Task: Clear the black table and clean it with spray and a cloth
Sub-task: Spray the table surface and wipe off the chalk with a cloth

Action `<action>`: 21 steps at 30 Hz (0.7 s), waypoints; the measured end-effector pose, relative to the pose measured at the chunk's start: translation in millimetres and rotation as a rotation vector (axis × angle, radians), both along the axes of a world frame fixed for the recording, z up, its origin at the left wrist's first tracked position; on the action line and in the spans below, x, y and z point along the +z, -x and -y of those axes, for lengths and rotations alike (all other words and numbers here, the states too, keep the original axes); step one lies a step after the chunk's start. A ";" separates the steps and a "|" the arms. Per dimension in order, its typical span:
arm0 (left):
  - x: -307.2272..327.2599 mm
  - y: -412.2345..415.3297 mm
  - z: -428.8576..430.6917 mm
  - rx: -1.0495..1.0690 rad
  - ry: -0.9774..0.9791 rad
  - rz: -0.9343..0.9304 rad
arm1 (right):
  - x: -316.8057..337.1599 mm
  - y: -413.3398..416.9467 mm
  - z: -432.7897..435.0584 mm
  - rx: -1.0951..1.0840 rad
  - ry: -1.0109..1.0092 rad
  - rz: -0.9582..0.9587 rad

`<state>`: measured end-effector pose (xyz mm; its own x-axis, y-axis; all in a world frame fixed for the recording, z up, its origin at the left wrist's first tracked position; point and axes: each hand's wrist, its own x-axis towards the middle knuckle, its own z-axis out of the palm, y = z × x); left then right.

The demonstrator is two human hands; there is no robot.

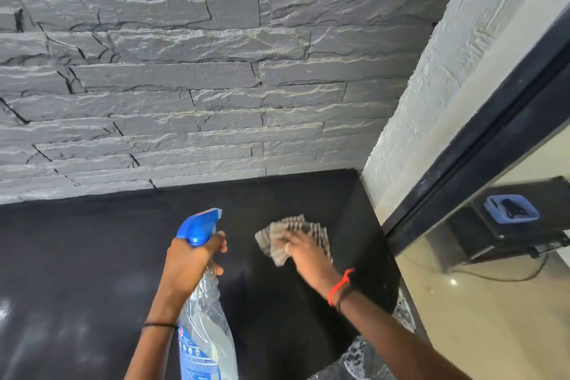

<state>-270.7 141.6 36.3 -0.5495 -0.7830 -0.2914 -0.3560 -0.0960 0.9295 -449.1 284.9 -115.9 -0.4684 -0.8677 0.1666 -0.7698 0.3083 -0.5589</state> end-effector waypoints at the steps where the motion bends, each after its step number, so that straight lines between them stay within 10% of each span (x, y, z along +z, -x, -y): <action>1: 1.0 -1.6 -3.2 -0.006 0.000 0.002 | 2.6 -18.9 -17.8 0.066 -0.078 -0.173; 12: 1.9 -33.7 -25.4 -0.064 0.011 0.072 | -2.9 66.7 -147.2 -0.425 -0.109 0.071; 21: 3.7 -66.0 -52.7 -0.106 0.028 0.118 | -6.3 -30.0 -21.8 -0.099 -0.035 0.158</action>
<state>-204.6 194.3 40.1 -0.5925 -0.7315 -0.3375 -0.4700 -0.0264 0.8823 -419.1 306.7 -122.2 -0.5695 -0.8202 0.0547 -0.6385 0.3996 -0.6577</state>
